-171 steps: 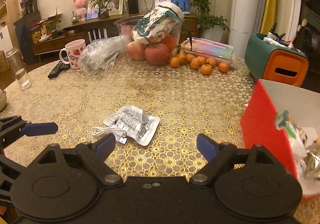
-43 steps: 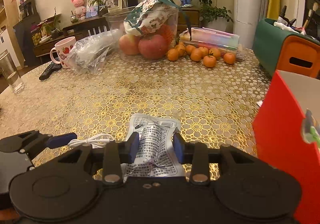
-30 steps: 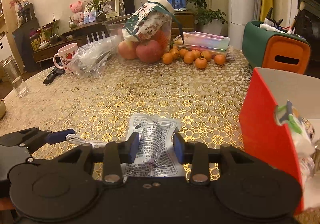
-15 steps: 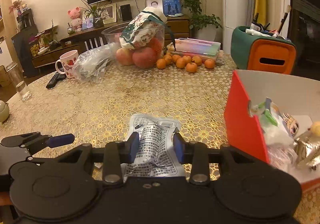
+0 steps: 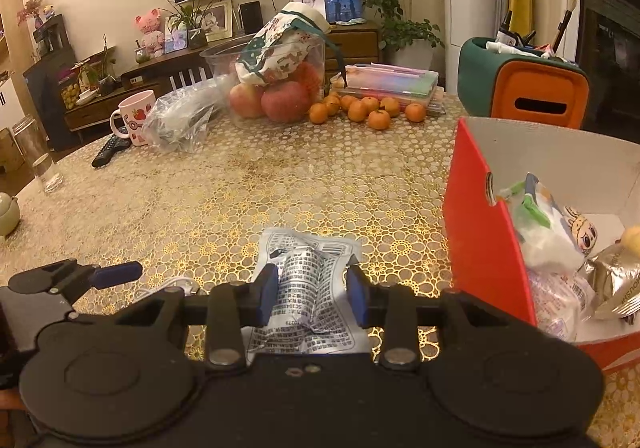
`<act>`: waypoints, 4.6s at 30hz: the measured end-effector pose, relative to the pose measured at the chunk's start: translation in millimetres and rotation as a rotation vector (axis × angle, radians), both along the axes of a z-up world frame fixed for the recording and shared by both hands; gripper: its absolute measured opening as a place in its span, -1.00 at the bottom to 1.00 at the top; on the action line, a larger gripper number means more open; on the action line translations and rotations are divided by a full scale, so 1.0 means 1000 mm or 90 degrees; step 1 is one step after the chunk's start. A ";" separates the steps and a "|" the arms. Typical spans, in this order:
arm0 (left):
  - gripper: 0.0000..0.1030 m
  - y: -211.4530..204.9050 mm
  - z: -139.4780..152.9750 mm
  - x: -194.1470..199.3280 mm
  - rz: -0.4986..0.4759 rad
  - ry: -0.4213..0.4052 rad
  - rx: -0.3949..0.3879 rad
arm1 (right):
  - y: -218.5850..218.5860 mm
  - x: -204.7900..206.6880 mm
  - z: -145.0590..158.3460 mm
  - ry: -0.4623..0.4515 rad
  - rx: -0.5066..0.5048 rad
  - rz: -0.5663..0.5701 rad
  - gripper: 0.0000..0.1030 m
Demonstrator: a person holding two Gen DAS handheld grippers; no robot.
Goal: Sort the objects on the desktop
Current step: 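Carry the white cable and silver pouch together toward the red box, then lower the cable and pouch into the box and open both tools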
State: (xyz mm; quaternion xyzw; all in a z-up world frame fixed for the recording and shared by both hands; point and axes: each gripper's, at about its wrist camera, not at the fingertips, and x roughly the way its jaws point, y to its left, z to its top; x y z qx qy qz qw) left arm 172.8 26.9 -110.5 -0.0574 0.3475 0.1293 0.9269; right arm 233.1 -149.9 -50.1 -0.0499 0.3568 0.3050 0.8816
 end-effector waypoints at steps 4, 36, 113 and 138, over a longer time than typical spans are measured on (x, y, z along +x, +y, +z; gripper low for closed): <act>0.45 0.007 0.000 -0.009 0.066 -0.003 -0.012 | -0.002 0.003 -0.004 0.005 0.001 0.000 -0.29; 0.43 -0.009 -0.015 0.016 0.080 0.002 0.016 | -0.014 0.017 -0.025 0.025 0.005 -0.003 -0.29; 0.31 -0.240 0.098 0.152 -0.355 -0.037 0.014 | -0.210 0.069 0.037 -0.087 -0.016 -0.219 -0.29; 0.31 -0.235 0.069 0.176 -0.354 0.012 -0.023 | -0.219 0.097 0.001 -0.017 -0.049 -0.216 -0.22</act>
